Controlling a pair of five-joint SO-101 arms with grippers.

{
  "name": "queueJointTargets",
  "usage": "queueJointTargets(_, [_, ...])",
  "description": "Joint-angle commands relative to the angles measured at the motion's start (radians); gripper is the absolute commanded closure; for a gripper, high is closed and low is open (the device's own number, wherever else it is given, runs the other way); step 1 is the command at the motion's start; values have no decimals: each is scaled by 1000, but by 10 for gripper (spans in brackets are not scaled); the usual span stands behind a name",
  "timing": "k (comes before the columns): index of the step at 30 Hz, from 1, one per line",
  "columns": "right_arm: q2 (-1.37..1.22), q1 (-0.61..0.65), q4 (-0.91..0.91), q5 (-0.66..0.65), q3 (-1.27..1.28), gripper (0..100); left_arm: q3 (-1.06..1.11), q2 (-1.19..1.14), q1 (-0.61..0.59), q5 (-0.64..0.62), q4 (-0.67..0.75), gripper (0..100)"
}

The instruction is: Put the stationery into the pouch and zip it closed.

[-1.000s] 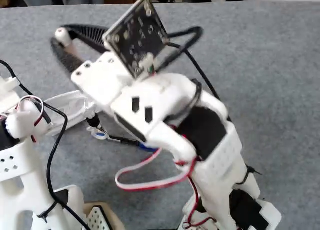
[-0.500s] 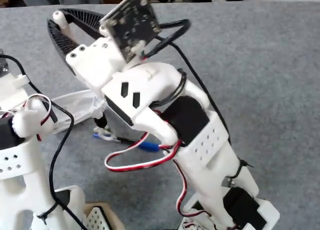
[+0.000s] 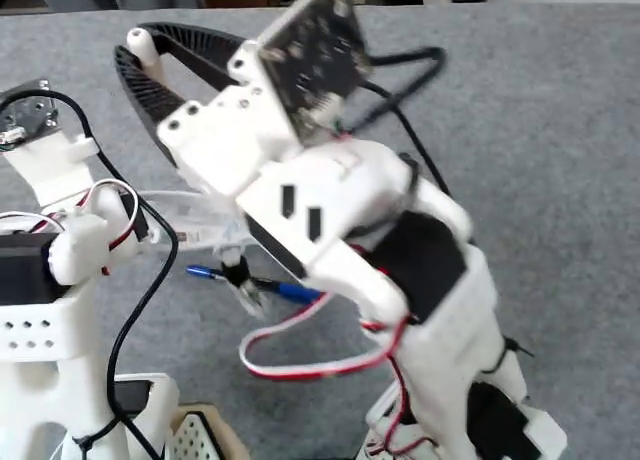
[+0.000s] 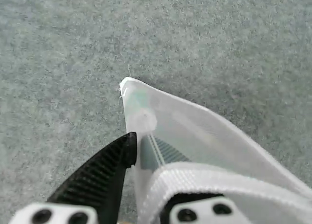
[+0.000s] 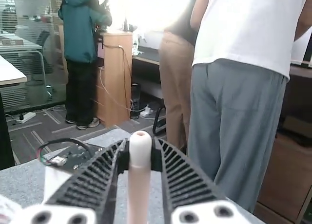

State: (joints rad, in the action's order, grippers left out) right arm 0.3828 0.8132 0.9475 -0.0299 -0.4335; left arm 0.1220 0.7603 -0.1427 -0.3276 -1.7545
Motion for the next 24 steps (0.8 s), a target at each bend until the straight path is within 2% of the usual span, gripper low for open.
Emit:
queueJointTargets(1, [53, -46, 46, -5, -24, 986, -4, 0, 16, -20, -3, 971])
queueJointTargets(10, [168, -63, 6, -2, 248, 986, 101, 9, 8, -15, 49, 971])
queueJointTargets(24, [82, -9, -60, 12, 174, 986, 131, 9, -28, -14, 69, 971])
